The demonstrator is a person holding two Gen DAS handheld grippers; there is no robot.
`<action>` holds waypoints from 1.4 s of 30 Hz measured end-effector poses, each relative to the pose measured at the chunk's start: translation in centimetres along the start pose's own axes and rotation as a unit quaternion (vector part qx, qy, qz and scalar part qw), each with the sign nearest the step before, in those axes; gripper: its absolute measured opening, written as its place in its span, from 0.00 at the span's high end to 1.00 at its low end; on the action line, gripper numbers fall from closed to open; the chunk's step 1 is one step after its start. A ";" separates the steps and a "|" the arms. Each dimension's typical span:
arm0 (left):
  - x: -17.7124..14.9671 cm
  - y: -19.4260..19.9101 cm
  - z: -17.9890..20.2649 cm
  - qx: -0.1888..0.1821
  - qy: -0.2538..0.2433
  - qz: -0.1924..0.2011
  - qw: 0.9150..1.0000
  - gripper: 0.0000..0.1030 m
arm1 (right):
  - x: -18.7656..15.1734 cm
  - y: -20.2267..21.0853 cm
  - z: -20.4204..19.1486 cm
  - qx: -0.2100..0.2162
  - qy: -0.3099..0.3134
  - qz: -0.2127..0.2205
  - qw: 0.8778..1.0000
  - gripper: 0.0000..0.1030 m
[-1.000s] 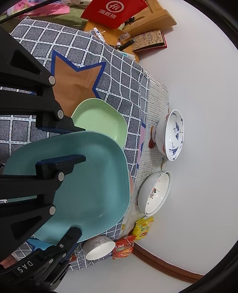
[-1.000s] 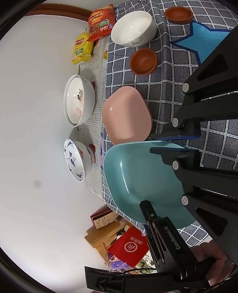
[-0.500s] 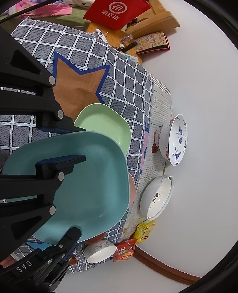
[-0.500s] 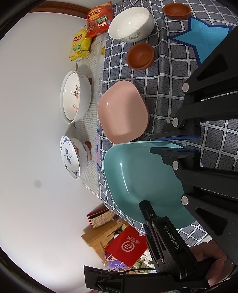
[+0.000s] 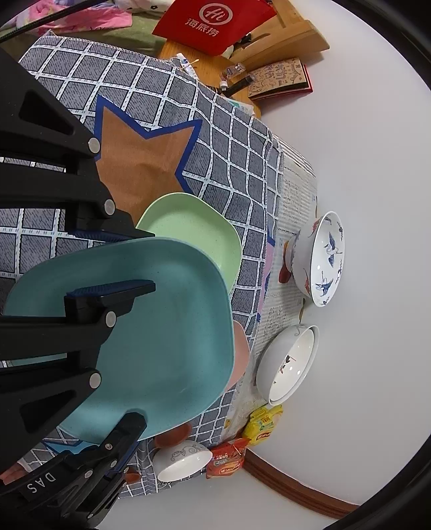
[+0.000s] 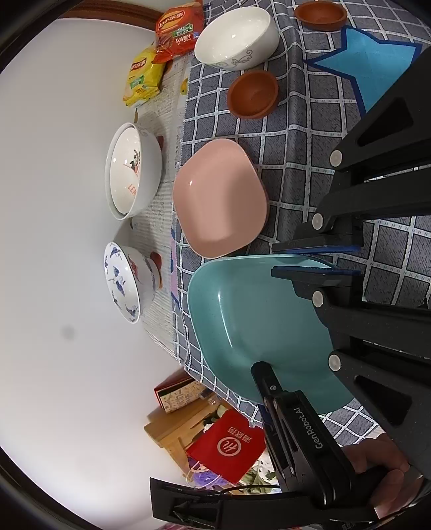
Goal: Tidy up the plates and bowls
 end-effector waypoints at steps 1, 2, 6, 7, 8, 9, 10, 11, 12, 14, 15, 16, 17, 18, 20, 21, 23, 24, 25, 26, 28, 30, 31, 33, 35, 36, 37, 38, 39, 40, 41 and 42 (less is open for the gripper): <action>0.0 -0.1 -0.1 0.000 0.000 -0.001 1.000 0.80 | 0.0 -0.1 -0.1 0.000 0.000 -0.001 1.000 0.93; -0.1 -0.1 -0.2 0.001 0.001 -0.002 1.000 0.80 | -0.1 -0.2 -0.1 0.001 0.001 -0.001 1.000 0.93; -0.3 -0.3 -0.6 0.003 0.002 -0.004 1.000 0.80 | -0.2 -0.5 -0.3 0.003 0.002 -0.005 1.000 0.93; -0.3 -0.4 -0.7 0.003 0.003 -0.005 1.000 0.80 | -0.3 -0.6 -0.4 0.003 0.003 -0.005 1.000 0.93; -0.4 -0.5 -0.8 0.003 0.004 -0.007 1.000 0.80 | -0.3 -0.7 -0.5 0.003 0.003 -0.006 1.000 0.93; -0.5 -0.6 -0.9 0.004 0.005 -0.009 1.000 0.80 | -0.4 -0.8 -0.5 0.003 0.003 -0.007 1.000 0.93; -0.6 -0.7 -1.0 0.005 0.006 -0.011 1.000 0.80 | -0.5 -0.8 -0.6 0.004 0.004 -0.009 1.000 0.93; -0.7 -0.8 -1.1 0.006 0.006 -0.012 1.000 0.80 | -0.6 -1.0 -0.6 0.004 0.005 -0.010 1.000 0.93; -0.8 -0.9 -1.2 0.007 0.006 -0.013 1.000 0.80 | -0.6 -1.1 -0.7 0.005 0.005 -0.011 1.000 0.93; -0.9 -1.1 -1.5 0.009 0.006 -0.016 1.000 0.80 | -0.8 -1.4 -0.8 0.004 0.007 -0.014 1.000 0.93; -1.1 -1.2 -1.6 0.009 0.007 -0.017 1.000 0.80 | -0.9 -1.5 -0.9 0.005 0.007 -0.016 1.000 0.93; -1.1 -1.4 -1.7 0.010 0.006 -0.019 1.000 0.80 | -1.0 -1.6 -0.9 0.005 0.007 -0.017 1.000 0.93; -1.3 -1.5 -1.8 0.010 0.006 -0.020 1.000 0.80 | -1.2 -1.8 -1.0 0.005 0.007 -0.019 1.000 0.93; -1.3 -1.6 -1.9 0.011 0.007 -0.021 1.000 0.80 | -1.3 -2.0 -1.0 0.005 0.007 -0.021 1.000 0.93; -1.6 -1.9 -2.2 0.012 0.007 -0.025 1.000 0.80 | -1.5 -2.3 -1.1 0.005 0.008 -0.024 1.000 0.93; -1.7 -2.1 -2.3 0.012 0.008 -0.028 1.000 0.80 | -1.6 -2.5 -1.2 0.005 0.008 -0.027 1.000 0.93; -2.0 -2.4 -2.6 0.013 0.009 -0.034 0.999 0.80 | -1.8 -2.8 -1.3 0.005 0.010 -0.032 0.999 0.93; -2.1 -2.5 -2.7 0.014 0.010 -0.037 0.999 0.80 | -2.0 -3.0 -1.4 0.005 0.012 -0.034 0.999 0.93; -2.3 -2.7 -2.9 0.015 0.011 -0.039 0.999 0.80 | -2.2 -3.3 -1.5 0.005 0.013 -0.037 0.999 0.93; -2.3 -2.9 -3.0 0.015 0.010 -0.040 0.999 0.80 | -2.3 -3.4 -1.5 0.005 0.014 -0.039 0.999 0.93; -2.5 -3.3 -3.3 0.017 0.011 -0.044 0.999 0.80 | -2.6 -3.9 -1.6 0.005 0.016 -0.044 0.999 0.93; -2.6 -3.6 -3.5 0.017 0.012 -0.047 0.999 0.80 | -2.9 -4.2 -1.6 0.006 0.016 -0.048 0.999 0.93; -2.6 -3.8 -3.6 0.017 0.013 -0.047 0.999 0.80 | -3.0 -4.4 -1.6 0.006 0.015 -0.050 0.999 0.93; -2.6 -4.1 -3.8 0.018 0.013 -0.049 0.999 0.80 | -3.1 -4.7 -1.7 0.006 0.016 -0.053 0.998 0.93; -2.6 -4.4 -3.9 0.019 0.013 -0.050 0.998 0.80 | -3.1 -5.1 -1.7 0.007 0.017 -0.055 0.998 0.93; -2.5 -4.7 -4.0 0.019 0.014 -0.051 0.998 0.80 | -3.1 -5.3 -1.7 0.007 0.017 -0.056 0.998 0.93; -2.5 -4.8 -4.0 0.019 0.014 -0.051 0.998 0.80 | -3.1 -5.5 -1.7 0.006 0.016 -0.058 0.998 0.93; -2.4 -4.9 -4.0 0.020 0.014 -0.051 0.998 0.80 | -3.1 -5.6 -1.7 0.007 0.015 -0.059 0.998 0.93; -2.3 -5.1 -4.1 0.020 0.013 -0.050 0.998 0.80 | -3.2 -5.8 -1.7 0.007 0.015 -0.060 0.998 0.93; -2.2 -5.2 -4.1 0.020 0.012 -0.049 0.998 0.80 | -3.2 -6.0 -1.7 0.008 0.015 -0.061 0.998 0.93; -2.1 -5.4 -4.1 0.021 0.011 -0.049 0.999 0.80 | -3.1 -6.1 -1.7 0.008 0.014 -0.062 0.998 0.93; -1.9 -5.5 -4.2 0.021 0.011 -0.048 0.999 0.80 | -3.1 -6.2 -1.7 0.007 0.014 -0.062 0.998 0.93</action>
Point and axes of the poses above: each gripper's, at about its wrist camera, not at the fingertips, and y roughly against the way its jaws point, z to its right, x to its top, the point moved 9 cm from there along -y, roughly the way its jaws point, and after that the axes turned 12 degrees about z, right-handed, at the moved point
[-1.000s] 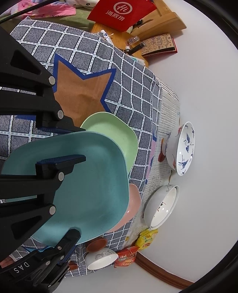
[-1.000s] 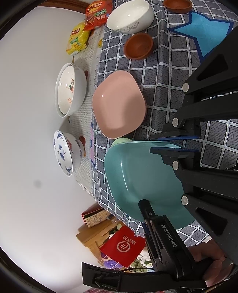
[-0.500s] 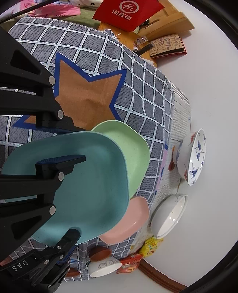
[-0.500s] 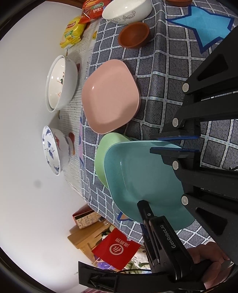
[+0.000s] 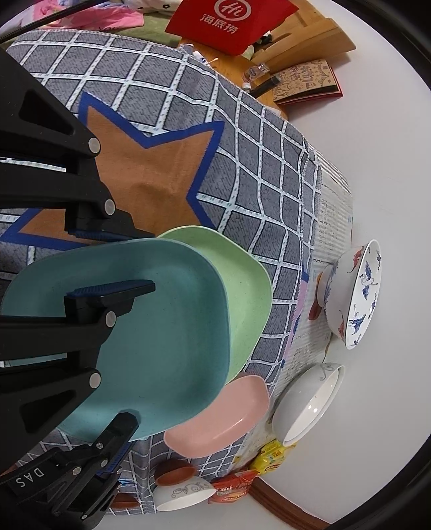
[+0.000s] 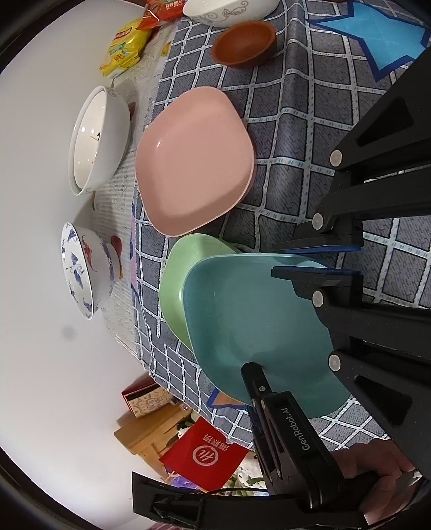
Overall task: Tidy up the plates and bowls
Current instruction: 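Lower the teal plate onto the green plate and open both grippers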
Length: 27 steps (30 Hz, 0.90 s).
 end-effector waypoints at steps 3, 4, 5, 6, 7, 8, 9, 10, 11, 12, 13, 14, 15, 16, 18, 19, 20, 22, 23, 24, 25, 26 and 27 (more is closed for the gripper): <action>0.5 -0.4 0.0 -0.001 0.000 0.001 1.000 0.80 | 0.2 -0.4 0.0 0.000 0.000 -0.002 1.000 0.93; 0.7 -0.6 -0.1 0.000 0.000 0.002 1.000 0.80 | 0.4 -0.6 0.0 0.001 -0.001 -0.001 1.000 0.93; 0.9 -0.7 -0.1 0.000 0.001 0.003 1.000 0.80 | 0.5 -0.7 0.0 0.001 -0.001 -0.001 1.000 0.93; 1.2 -0.9 -0.1 0.000 -0.001 0.003 1.000 0.80 | 0.6 -0.9 -0.1 0.001 0.000 -0.001 1.000 0.93; 1.3 -1.0 -0.1 0.000 -0.003 0.003 1.000 0.80 | 0.8 -1.0 -0.1 0.000 0.001 -0.002 1.000 0.93; 1.6 -1.2 -0.1 0.001 -0.005 0.004 1.000 0.80 | 0.9 -1.2 -0.1 -0.001 0.002 -0.002 1.000 0.93; 1.8 -1.4 -0.2 0.001 -0.005 0.005 1.000 0.80 | 1.1 -1.3 -0.2 -0.003 0.003 -0.002 1.000 0.93; 2.0 -1.5 -0.2 0.000 -0.005 0.005 1.000 0.80 | 1.2 -1.5 -0.2 -0.002 0.004 -0.002 1.000 0.93; 2.1 -1.7 -0.3 0.000 -0.004 0.005 1.000 0.80 | 1.4 -1.7 -0.2 -0.003 0.004 -0.003 1.000 0.93; 2.3 -1.9 -0.3 0.000 -0.004 0.005 1.000 0.80 | 1.5 -1.8 -0.2 -0.003 0.005 -0.003 1.000 0.93; 2.6 -2.1 -0.3 0.001 -0.005 0.006 1.000 0.80 | 1.7 -2.0 -0.3 -0.003 0.005 -0.003 1.000 0.93; 2.8 -2.3 -0.4 0.002 -0.006 0.007 1.000 0.80 | 1.8 -2.2 -0.3 -0.003 0.005 -0.004 1.000 0.92; 3.0 -2.5 -0.4 0.003 -0.006 0.007 1.000 0.80 | 1.9 -2.3 -0.3 -0.003 0.005 -0.004 1.000 0.92; 3.2 -2.7 -0.5 0.004 -0.005 0.008 1.000 0.80 | 2.0 -2.5 -0.4 -0.002 0.005 -0.004 1.000 0.92; 3.6 -3.1 -0.5 0.002 -0.005 0.009 1.000 0.80 | 2.1 -2.8 -0.5 -0.003 0.006 -0.005 1.000 0.91; 3.7 -3.2 -0.4 0.001 -0.005 0.010 1.000 0.80 | 2.1 -2.9 -0.4 -0.004 0.005 -0.005 1.000 0.91; 3.8 -3.3 -0.4 0.001 -0.006 0.011 1.000 0.80 | 2.1 -3.0 -0.4 -0.004 0.004 -0.005 1.000 0.91; 4.1 -3.6 -0.2 0.000 -0.011 0.013 1.000 0.80 | 2.2 -3.2 -0.3 -0.005 0.002 -0.004 1.000 0.91; 4.3 -3.7 -0.1 0.000 -0.016 0.015 1.000 0.80 | 2.3 -3.3 -0.2 -0.005 0.001 -0.004 1.000 0.90; 4.5 -3.8 0.1 0.000 -0.020 0.017 1.000 0.80 | 2.3 -3.4 -0.2 -0.006 -0.001 -0.004 1.000 0.89; 4.8 -3.9 0.1 0.001 -0.022 0.020 1.000 0.80 | 2.4 -3.5 -0.1 -0.006 -0.002 -0.004 1.000 0.89; 4.9 -4.1 0.1 0.004 -0.024 0.021 0.999 0.80 | 2.4 -3.5 -0.1 -0.005 -0.002 -0.004 1.000 0.89; 5.1 -4.2 0.0 0.006 -0.027 0.022 0.999 0.80 | 2.4 -3.6 -0.2 -0.003 -0.003 -0.006 1.000 0.88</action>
Point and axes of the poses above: each gripper's, at about its wrist camera, not at the fingertips, and y roughly against the way its jaws point, z to its right, x to its top, the point moved 9 cm from there along -y, roughly the way its jaws point, and after that the axes turned 12 degrees about z, right-handed, at the moved point
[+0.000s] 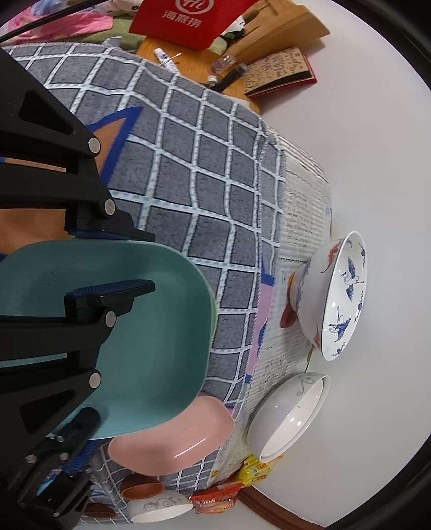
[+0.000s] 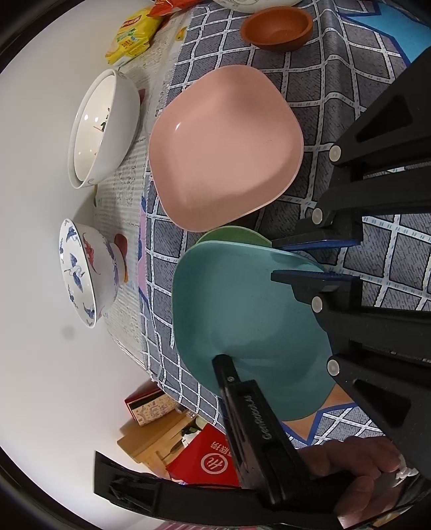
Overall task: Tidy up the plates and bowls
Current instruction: 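Lower the teal plate onto the green plate and open both grippers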
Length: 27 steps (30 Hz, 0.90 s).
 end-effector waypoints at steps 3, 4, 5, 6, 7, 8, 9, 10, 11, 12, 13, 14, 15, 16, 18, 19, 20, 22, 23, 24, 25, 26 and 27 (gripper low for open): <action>0.4 -0.4 -0.1 0.005 -0.003 0.002 1.000 0.80 | -0.2 -0.2 -0.2 0.000 0.004 -0.002 1.000 0.87; 0.5 -0.6 -0.2 0.006 -0.004 0.001 1.000 0.80 | -0.2 -0.3 -0.3 0.000 0.005 -0.003 1.000 0.87; 0.6 -0.8 -0.3 0.008 -0.003 0.000 1.000 0.80 | -0.2 -0.4 -0.4 0.001 0.008 -0.005 1.000 0.86; 0.7 -0.9 -0.3 0.006 -0.001 -0.001 1.000 0.80 | -0.3 -0.5 -0.5 0.002 0.008 -0.006 1.000 0.86; 0.7 -1.1 -0.3 0.002 0.001 -0.003 1.000 0.80 | -0.3 -0.5 -0.6 0.002 0.008 -0.005 1.000 0.86; 0.7 -1.4 -0.3 0.001 0.003 -0.006 1.000 0.80 | -0.3 -0.5 -0.6 0.003 0.009 -0.004 1.000 0.84; 0.7 -1.5 -0.3 0.002 0.003 -0.010 1.000 0.80 | -0.3 -0.4 -0.7 0.004 0.008 -0.004 1.000 0.83; 0.7 -1.7 -0.3 0.003 0.003 -0.013 1.000 0.80 | -0.4 -0.3 -0.7 0.006 0.006 -0.005 1.000 0.82; 0.8 -1.8 -0.2 0.003 0.002 -0.013 1.000 0.80 | -0.5 -0.3 -0.8 0.009 0.004 -0.005 1.000 0.81; 0.8 -1.8 -0.2 0.002 0.001 -0.014 1.000 0.79 | -0.6 -0.3 -0.8 0.010 0.003 -0.006 1.000 0.80; 0.7 -1.9 -0.1 0.001 0.000 -0.018 1.000 0.75 | -0.7 -0.2 -0.8 0.010 0.002 -0.006 1.000 0.80; 0.6 -2.0 0.0 -0.003 0.000 -0.024 1.000 0.73 | -0.8 -0.1 -0.9 0.012 0.001 -0.006 1.000 0.79; 0.6 -2.0 0.1 -0.005 -0.001 -0.026 1.000 0.69 | -0.8 0.0 -0.9 0.014 0.000 -0.006 1.000 0.78; 0.6 -1.9 0.1 -0.003 -0.005 -0.026 1.000 0.67 | -0.9 0.1 -1.0 0.016 -0.001 -0.007 1.000 0.77; 0.6 -1.6 0.1 0.001 -0.014 -0.025 1.000 0.57 | -1.1 0.3 -1.2 0.020 -0.002 -0.007 1.000 0.76; 0.6 -1.5 0.1 0.001 -0.020 -0.023 1.000 0.56 | -1.2 0.5 -1.3 0.020 -0.003 -0.007 1.000 0.76; 0.6 -1.2 0.0 0.003 -0.024 -0.020 1.000 0.56 | -1.3 0.6 -1.4 0.020 -0.003 -0.007 1.000 0.76; 0.5 -0.8 -0.2 0.009 -0.027 -0.016 0.999 0.53 | -1.4 0.8 -1.6 0.022 0.000 -0.007 1.000 0.75; 0.5 -0.7 -0.2 0.008 -0.027 -0.016 0.999 0.53 | -1.5 1.0 -1.7 0.021 0.002 -0.006 1.000 0.75; 0.4 -0.6 -0.2 0.006 -0.027 -0.017 0.999 0.53 | -1.7 1.1 -1.8 0.020 0.004 -0.008 1.000 0.75; 0.3 -0.5 -0.3 0.007 -0.027 -0.018 0.999 0.53 | -1.8 1.1 -1.9 0.020 0.005 -0.009 1.000 0.75; 0.3 -0.3 -0.4 0.009 -0.028 -0.018 0.999 0.53 | -2.0 1.3 -2.0 0.022 0.007 -0.009 1.000 0.75; 0.2 -0.1 -0.4 0.010 -0.029 -0.018 0.999 0.53 | -2.1 1.5 -2.2 0.022 0.008 -0.008 1.000 0.74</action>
Point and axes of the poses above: each gripper's, at about its wrist camera, not at the fingertips, and y roughly against the way its jaws point, z to its right, x to its top, the point moved 9 cm from there along -y, roughly the way its jaws point, and after that the axes turned 12 degrees about z, right-handed, at the moved point
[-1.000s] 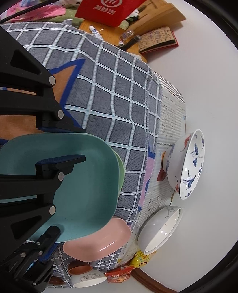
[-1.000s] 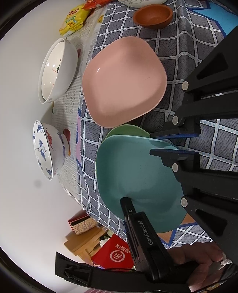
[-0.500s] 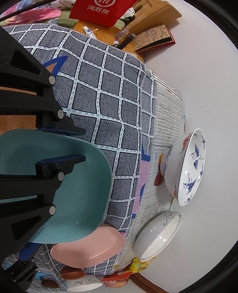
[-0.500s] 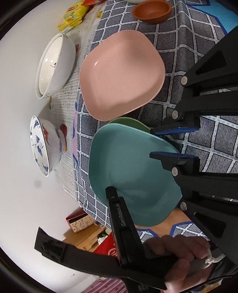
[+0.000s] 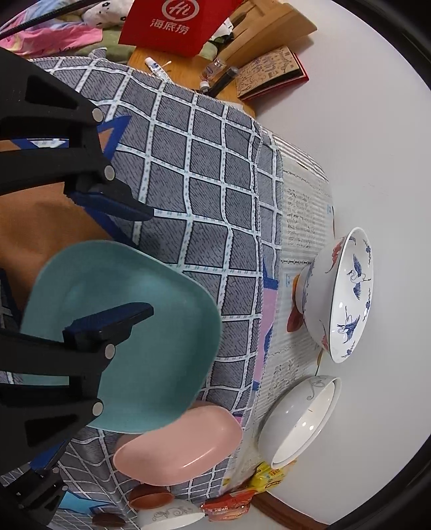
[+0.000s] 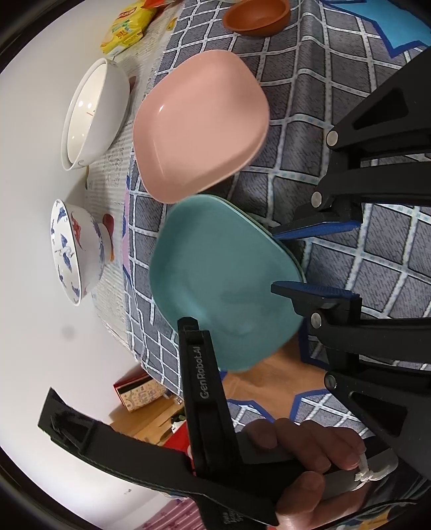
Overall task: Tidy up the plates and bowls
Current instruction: 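Lower the teal plate onto the green plate and open both grippers, then move both grippers to the pink plate rim and close on it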
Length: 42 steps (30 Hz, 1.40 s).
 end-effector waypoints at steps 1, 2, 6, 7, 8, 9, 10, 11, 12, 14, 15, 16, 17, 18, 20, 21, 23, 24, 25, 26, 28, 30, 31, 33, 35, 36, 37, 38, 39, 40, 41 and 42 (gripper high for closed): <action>-0.1 0.2 0.1 -0.001 -0.003 0.001 1.000 0.53 | -0.2 0.1 -0.1 0.000 0.001 0.000 1.000 0.74; -0.2 0.5 0.1 0.001 -0.007 0.002 1.000 0.53 | -0.3 0.3 -0.1 -0.002 0.001 0.000 1.000 0.74; 0.2 1.9 0.8 0.008 -0.028 0.021 0.999 0.53 | -0.4 1.5 0.6 -0.020 -0.006 0.014 1.000 0.74; 0.2 2.3 1.1 0.005 -0.030 0.025 0.999 0.53 | -0.4 2.0 1.0 -0.028 -0.010 0.020 0.999 0.74; 0.3 2.7 1.4 0.001 -0.032 0.028 0.999 0.53 | -0.3 2.5 1.4 -0.036 -0.014 0.026 0.999 0.74; 0.4 3.2 1.8 -0.003 -0.035 0.033 0.999 0.53 | -0.3 3.1 1.9 -0.046 -0.018 0.033 0.998 0.74; 0.5 3.6 2.2 -0.006 -0.037 0.036 0.999 0.53 | -0.2 3.7 2.3 -0.055 -0.020 0.038 0.998 0.74; 0.6 4.0 2.7 -0.009 -0.042 0.042 0.998 0.53 | -0.2 4.4 3.0 -0.069 -0.021 0.045 0.996 0.74; 0.6 4.5 3.1 -0.013 -0.046 0.047 0.998 0.53 | -0.2 5.0 3.6 -0.082 -0.022 0.051 0.995 0.74; 0.8 5.4 4.1 -0.017 -0.057 0.056 0.997 0.53 | -0.2 6.4 5.1 -0.114 -0.029 0.061 0.991 0.74; 0.8 5.9 4.8 -0.022 -0.062 0.063 0.996 0.53 | -0.2 7.1 5.8 -0.127 -0.034 0.065 0.989 0.74; 0.8 6.3 5.2 -0.028 -0.065 0.068 0.995 0.53 | -0.3 7.6 6.4 -0.135 -0.039 0.067 0.988 0.74; 0.8 6.6 5.7 -0.032 -0.067 0.071 0.995 0.53 | -0.4 8.2 7.0 -0.142 -0.047 0.070 0.986 0.74; 0.8 6.9 6.1 -0.036 -0.067 0.073 0.994 0.53 | -0.5 8.7 7.5 -0.145 -0.054 0.073 0.985 0.74; 0.8 7.4 7.1 -0.050 -0.064 0.071 0.994 0.53 | -0.6 9.6 8.4 -0.143 -0.064 0.075 0.985 0.74; 0.7 7.6 7.6 -0.056 -0.062 0.070 0.994 0.53 | -0.6 10.1 8.9 -0.145 -0.065 0.077 0.984 0.74; 0.7 7.8 8.4 -0.061 -0.061 0.068 0.994 0.53 | -0.2 10.9 9.6 -0.151 -0.063 0.086 0.983 0.74; 0.7 7.8 8.8 -0.063 -0.062 0.068 0.994 0.53 | -0.1 11.3 10.1 -0.154 -0.063 0.088 0.982 0.74; 0.8 7.8 9.1 -0.063 -0.062 0.069 0.994 0.53 | 0.1 11.7 10.5 -0.155 -0.064 0.087 0.982 0.73; 0.8 7.8 9.5 -0.063 -0.059 0.069 0.994 0.53 | 0.2 11.8 10.8 -0.153 -0.066 0.087 0.982 0.72; 1.0 7.4 10.3 -0.066 -0.054 0.065 0.994 0.53 | 0.7 12.0 11.7 -0.155 -0.068 0.088 0.982 0.72; 1.1 6.9 10.9 -0.068 -0.049 0.060 0.995 0.52 | 1.1 12.1 12.7 -0.158 -0.069 0.087 0.981 0.72; 1.3 6.6 11.1 -0.069 -0.048 0.059 0.995 0.52 | 1.3 11.9 13.1 -0.155 -0.071 0.083 0.982 0.72; 1.8 6.0 11.6 -0.066 -0.044 0.059 0.995 0.52 | 1.9 11.6 13.9 -0.147 -0.074 0.081 0.983 0.72; 2.2 5.4 12.0 -0.065 -0.042 0.058 0.995 0.52 | 2.5 11.0 14.6 -0.147 -0.073 0.077 0.983 0.72; 2.4 5.2 12.1 -0.066 -0.041 0.058 0.995 0.52 | 2.7 10.8 14.9 -0.147 -0.071 0.077 0.984 0.72; 2.7 4.7 12.3 -0.064 -0.040 0.057 0.996 0.52 | 3.0 10.5 15.1 -0.146 -0.069 0.078 0.984 0.71; 2.8 4.4 12.4 -0.061 -0.040 0.055 0.996 0.52 | 3.3 10.2 15.3 -0.143 -0.068 0.080 0.984 0.71; 3.0 3.9 12.5 -0.058 -0.040 0.051 0.996 0.51 | 3.6 9.9 15.4 -0.140 -0.066 0.081 0.985 0.69; 3.1 3.6 12.6 -0.056 -0.040 0.048 0.996 0.49 | 3.8 9.6 15.5 -0.138 -0.065 0.081 0.985 0.67; 3.2 3.1 12.7 -0.054 -0.040 0.044 0.997 0.49 | 4.0 9.3 15.6 -0.135 -0.064 0.082 0.985 0.64; 3.4 2.8 12.7 -0.052 -0.041 0.042 0.997 0.46 | 4.3 8.9 15.7 -0.133 -0.063 0.084 0.986 0.64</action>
Point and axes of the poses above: each gripper's, at about its wrist camera, not at the fingertips, and y roughly against the way its jaws point, z to its right, x to its top, the point moved 9 cm from there along -y, roughly the way its jaws point, and after that the axes turned 12 degrees about z, right-handed, at the moved point
